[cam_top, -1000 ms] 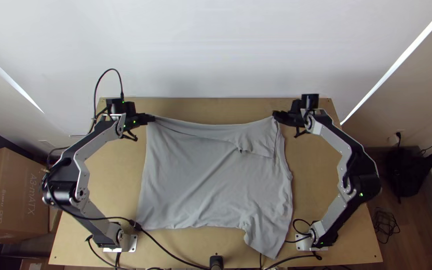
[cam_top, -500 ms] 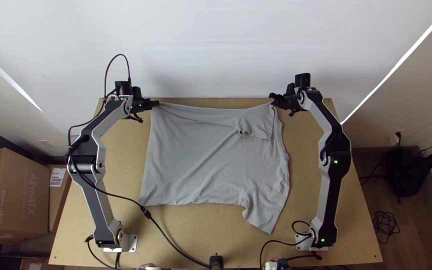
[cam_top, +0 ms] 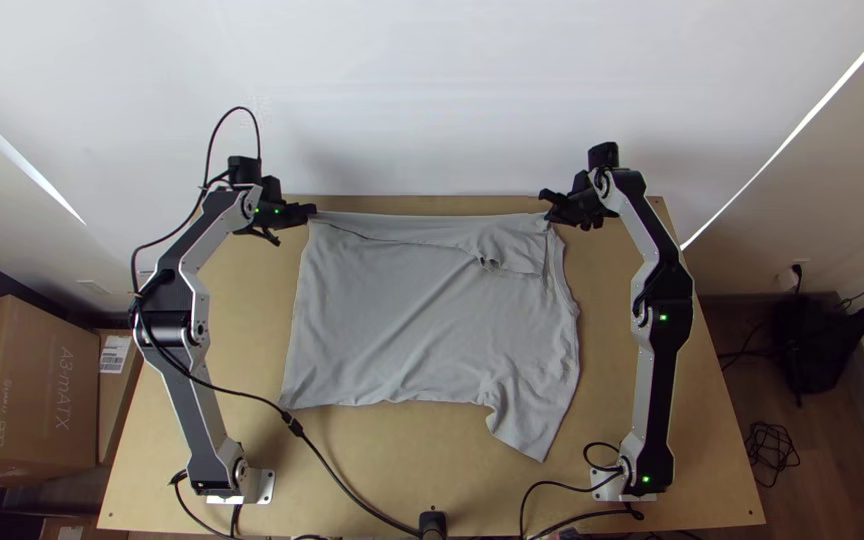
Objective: Fold the t-shirt
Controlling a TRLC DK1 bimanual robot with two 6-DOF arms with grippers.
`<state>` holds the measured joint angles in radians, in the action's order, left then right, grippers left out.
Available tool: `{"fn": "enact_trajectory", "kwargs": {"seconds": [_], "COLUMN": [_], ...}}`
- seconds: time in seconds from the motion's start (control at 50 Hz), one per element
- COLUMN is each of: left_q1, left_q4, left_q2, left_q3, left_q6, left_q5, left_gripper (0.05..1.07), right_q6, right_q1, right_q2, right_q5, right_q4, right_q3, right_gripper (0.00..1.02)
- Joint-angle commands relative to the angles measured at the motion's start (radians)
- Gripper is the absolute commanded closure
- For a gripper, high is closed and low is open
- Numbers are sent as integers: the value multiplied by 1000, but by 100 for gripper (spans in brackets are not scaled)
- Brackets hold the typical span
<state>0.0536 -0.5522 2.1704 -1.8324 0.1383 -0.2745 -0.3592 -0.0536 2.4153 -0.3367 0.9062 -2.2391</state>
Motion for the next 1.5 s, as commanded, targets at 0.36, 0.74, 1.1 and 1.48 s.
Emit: {"fn": "enact_trajectory", "kwargs": {"seconds": [0.36, 0.74, 1.1, 1.48], "left_q1": [12, 12, 8, 71], "left_q4": [126, 213, 273, 322], "left_q2": [-261, -376, -437, -475], "left_q3": [346, 559, 708, 792], "left_q6": [29, 30, 35, 17], "left_q5": [-46, -52, -52, -54], "left_gripper": [105, 105, 105, 105], "right_q6": [29, 39, 39, 37], "right_q1": [14, 12, 6, 5], "right_q2": [-254, -433, -550, -578], "right_q5": [5, 7, 7, 11], "right_q4": [54, -73, -168, -290], "right_q3": [237, 521, 774, 972], "right_gripper": [100, 100, 100, 100]}}
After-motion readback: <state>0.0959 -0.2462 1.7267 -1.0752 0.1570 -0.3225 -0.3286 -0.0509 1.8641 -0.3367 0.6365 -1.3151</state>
